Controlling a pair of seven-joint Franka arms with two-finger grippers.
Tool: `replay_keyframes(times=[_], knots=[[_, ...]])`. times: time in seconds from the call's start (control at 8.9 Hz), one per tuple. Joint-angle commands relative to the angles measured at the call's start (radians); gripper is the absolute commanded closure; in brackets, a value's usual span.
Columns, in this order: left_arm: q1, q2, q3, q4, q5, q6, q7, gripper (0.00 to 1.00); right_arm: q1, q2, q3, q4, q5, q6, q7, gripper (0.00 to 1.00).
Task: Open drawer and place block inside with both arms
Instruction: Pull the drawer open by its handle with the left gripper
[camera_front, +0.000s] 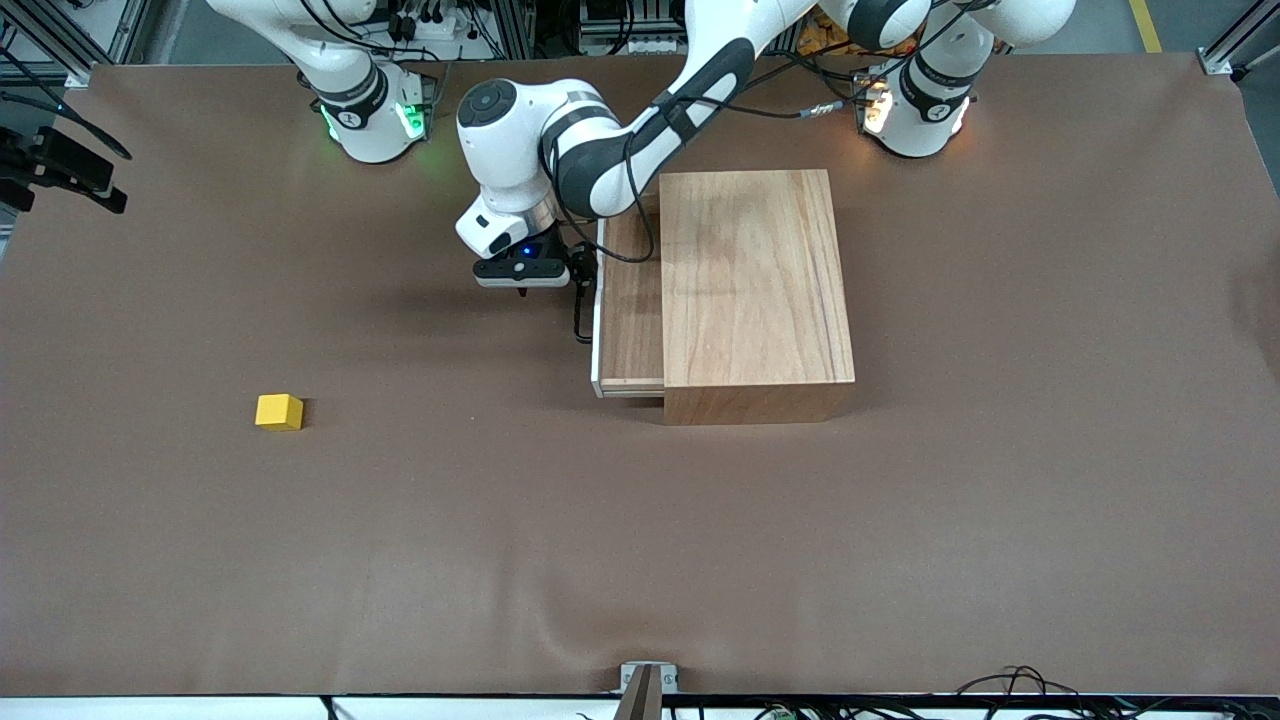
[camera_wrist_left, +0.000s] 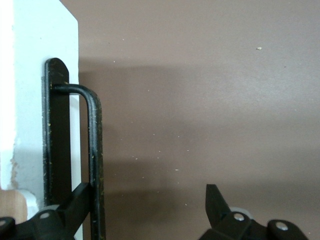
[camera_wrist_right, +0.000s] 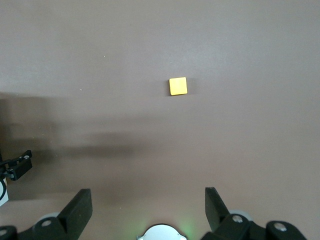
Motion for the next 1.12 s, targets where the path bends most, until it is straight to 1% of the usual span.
replay_keyframes(times=[0.0, 0.34, 0.45, 0.79, 1.01], knots=[[-0.014, 0.010, 0.003, 0.032, -0.011, 0.025, -0.040, 0.00, -0.011, 0.011, 0.005, 0.022, 0.010, -0.008, 0.009, 0.00], [-0.021, 0.012, 0.002, 0.032, -0.011, 0.028, -0.060, 0.00, -0.011, 0.011, 0.005, 0.022, 0.010, -0.011, 0.010, 0.00], [-0.022, 0.010, 0.001, 0.032, -0.011, 0.045, -0.102, 0.00, -0.011, 0.011, 0.005, 0.022, 0.010, -0.009, 0.010, 0.00], [-0.021, 0.010, 0.002, 0.032, -0.011, 0.091, -0.115, 0.00, -0.010, 0.011, 0.006, 0.022, 0.010, -0.006, 0.010, 0.00], [-0.022, 0.009, 0.002, 0.032, -0.011, 0.094, -0.124, 0.00, -0.010, 0.011, 0.005, 0.022, 0.010, -0.005, 0.010, 0.00]])
